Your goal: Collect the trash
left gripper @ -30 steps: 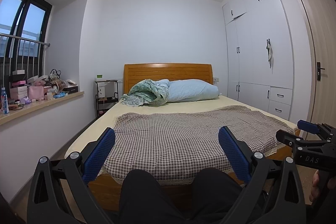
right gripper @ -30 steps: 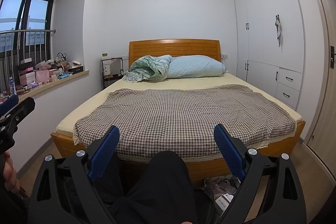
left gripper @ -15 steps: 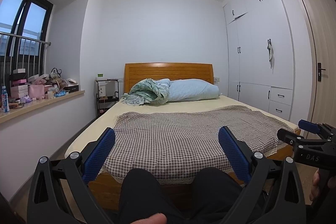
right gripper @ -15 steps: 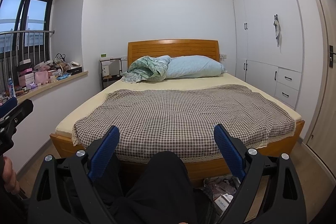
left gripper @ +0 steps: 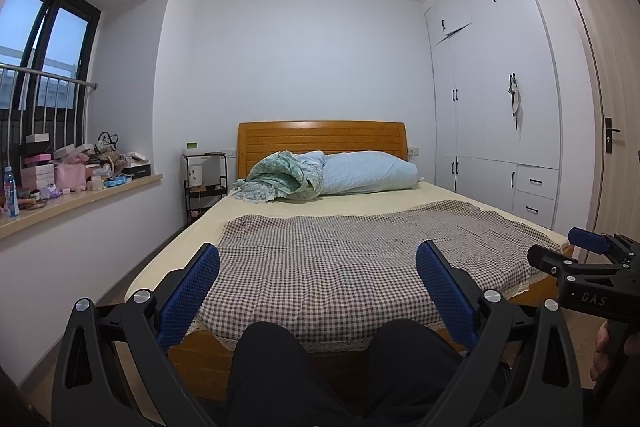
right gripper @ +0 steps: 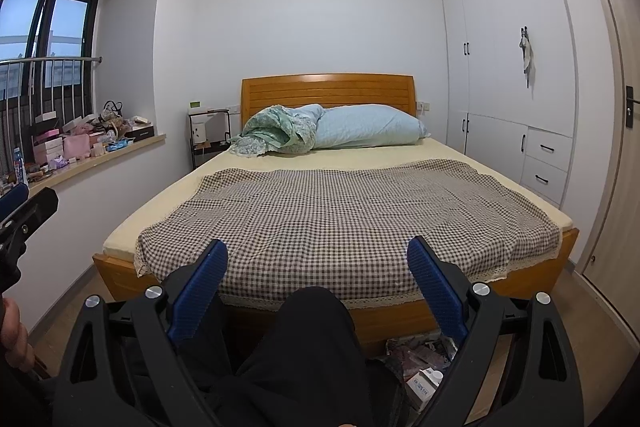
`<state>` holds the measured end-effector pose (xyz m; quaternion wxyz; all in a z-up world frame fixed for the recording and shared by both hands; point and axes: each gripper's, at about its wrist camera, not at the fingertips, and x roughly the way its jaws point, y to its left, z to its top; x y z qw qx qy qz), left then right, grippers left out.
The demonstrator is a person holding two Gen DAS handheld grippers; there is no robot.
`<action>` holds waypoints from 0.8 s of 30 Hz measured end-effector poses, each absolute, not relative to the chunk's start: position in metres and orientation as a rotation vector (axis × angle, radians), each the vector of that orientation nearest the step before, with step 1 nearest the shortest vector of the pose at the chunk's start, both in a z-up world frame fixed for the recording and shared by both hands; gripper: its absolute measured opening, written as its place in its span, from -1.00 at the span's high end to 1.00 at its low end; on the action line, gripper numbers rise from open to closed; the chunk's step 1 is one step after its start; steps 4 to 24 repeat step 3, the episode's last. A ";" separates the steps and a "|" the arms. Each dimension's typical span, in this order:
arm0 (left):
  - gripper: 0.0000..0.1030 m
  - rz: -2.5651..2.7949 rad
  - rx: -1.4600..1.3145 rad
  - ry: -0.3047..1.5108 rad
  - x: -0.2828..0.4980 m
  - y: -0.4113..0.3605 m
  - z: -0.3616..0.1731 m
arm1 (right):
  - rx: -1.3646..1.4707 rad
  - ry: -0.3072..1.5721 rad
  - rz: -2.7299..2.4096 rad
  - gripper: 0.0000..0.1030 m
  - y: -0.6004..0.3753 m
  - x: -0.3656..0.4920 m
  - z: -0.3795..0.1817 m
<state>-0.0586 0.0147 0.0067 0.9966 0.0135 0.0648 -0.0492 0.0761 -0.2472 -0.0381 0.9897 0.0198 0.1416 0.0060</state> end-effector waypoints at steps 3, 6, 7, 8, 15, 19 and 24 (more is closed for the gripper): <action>-0.85 -0.099 0.021 0.143 -0.056 0.016 0.005 | 0.043 0.290 0.010 -0.70 -0.248 0.078 -0.040; -0.85 -0.099 0.021 0.143 -0.056 0.016 0.005 | 0.043 0.290 0.010 -0.70 -0.248 0.078 -0.040; -0.85 -0.099 0.021 0.143 -0.056 0.016 0.005 | 0.043 0.290 0.010 -0.70 -0.248 0.078 -0.040; -0.85 -0.099 0.021 0.143 -0.056 0.016 0.005 | 0.043 0.290 0.010 -0.70 -0.248 0.078 -0.040; -0.85 -0.099 0.021 0.143 -0.056 0.016 0.005 | 0.043 0.290 0.010 -0.70 -0.248 0.078 -0.040; -0.85 -0.099 0.021 0.143 -0.056 0.016 0.005 | 0.043 0.290 0.010 -0.70 -0.248 0.078 -0.040; -0.85 -0.099 0.021 0.143 -0.056 0.016 0.005 | 0.043 0.290 0.010 -0.70 -0.248 0.078 -0.040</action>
